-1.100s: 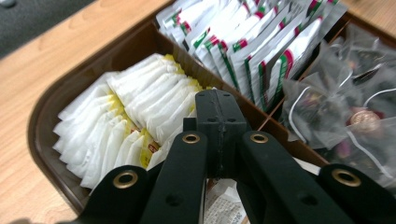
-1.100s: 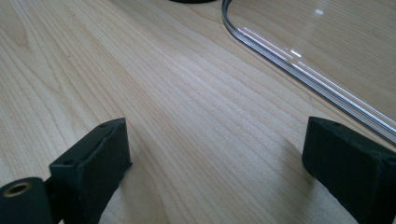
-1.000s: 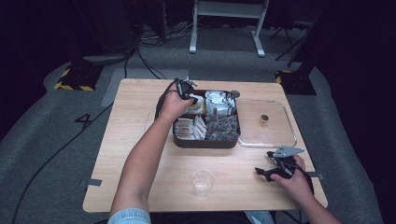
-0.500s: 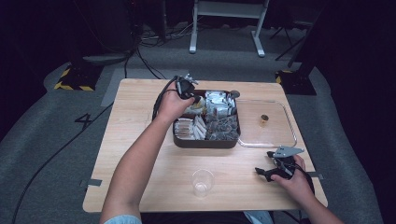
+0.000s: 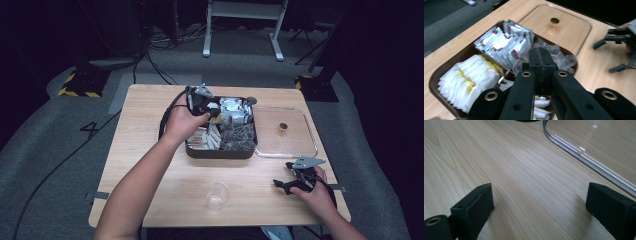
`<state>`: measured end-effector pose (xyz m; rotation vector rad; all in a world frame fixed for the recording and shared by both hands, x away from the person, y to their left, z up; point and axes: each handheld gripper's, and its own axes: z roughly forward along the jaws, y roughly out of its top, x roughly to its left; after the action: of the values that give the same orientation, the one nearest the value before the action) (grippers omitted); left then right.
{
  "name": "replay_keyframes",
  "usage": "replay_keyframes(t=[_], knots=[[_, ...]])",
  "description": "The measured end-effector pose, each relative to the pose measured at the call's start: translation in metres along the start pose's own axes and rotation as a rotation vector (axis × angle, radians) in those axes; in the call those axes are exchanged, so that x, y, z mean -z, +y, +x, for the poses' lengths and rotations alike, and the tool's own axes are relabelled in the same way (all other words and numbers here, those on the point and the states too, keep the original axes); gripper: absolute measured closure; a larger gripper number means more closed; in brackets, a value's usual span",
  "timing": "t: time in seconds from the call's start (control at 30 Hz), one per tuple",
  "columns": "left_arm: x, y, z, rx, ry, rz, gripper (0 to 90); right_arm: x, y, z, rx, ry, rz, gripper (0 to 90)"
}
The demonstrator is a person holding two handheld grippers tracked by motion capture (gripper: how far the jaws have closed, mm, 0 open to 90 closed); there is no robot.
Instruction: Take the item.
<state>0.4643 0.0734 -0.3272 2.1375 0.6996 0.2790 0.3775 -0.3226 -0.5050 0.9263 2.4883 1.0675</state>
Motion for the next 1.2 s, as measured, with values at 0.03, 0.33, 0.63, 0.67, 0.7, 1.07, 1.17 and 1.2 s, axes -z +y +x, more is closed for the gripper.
replay_keyframes(t=[0.03, 0.33, 0.63, 0.67, 0.7, 1.07, 1.17, 1.2], knots=[[0.003, -0.001, -0.004, -0.007, -0.002, -0.004, 90.0, 0.0, 0.0, 0.0, 0.0, 0.0, 0.0, 7.7], [0.029, -0.01, -0.043, -0.054, -0.01, -0.052, 90.0, 0.0, 0.0, 0.0, 0.0, 0.0, 0.0, 7.7], [0.045, -0.031, -0.075, -0.069, -0.054, -0.074, 90.0, 0.0, 0.0, 0.0, 0.0, 0.0, 0.0, 7.7], [0.046, -0.034, -0.078, -0.07, -0.061, -0.075, 90.0, 0.0, 0.0, 0.0, 0.0, 0.0, 0.0, 7.7], [0.047, -0.037, -0.082, -0.073, -0.064, -0.073, 90.0, 0.0, 0.0, 0.0, 0.0, 0.0, 0.0, 7.7], [0.047, -0.071, -0.105, -0.058, -0.115, -0.089, 90.0, 0.0, 0.0, 0.0, 0.0, 0.0, 0.0, 7.7], [0.047, -0.076, -0.109, -0.056, -0.123, -0.089, 90.0, 0.0, 0.0, 0.0, 0.0, 0.0, 0.0, 7.7], [0.046, -0.078, -0.11, -0.055, -0.122, -0.091, 90.0, 0.0, 0.0, 0.0, 0.0, 0.0, 0.0, 7.7]])
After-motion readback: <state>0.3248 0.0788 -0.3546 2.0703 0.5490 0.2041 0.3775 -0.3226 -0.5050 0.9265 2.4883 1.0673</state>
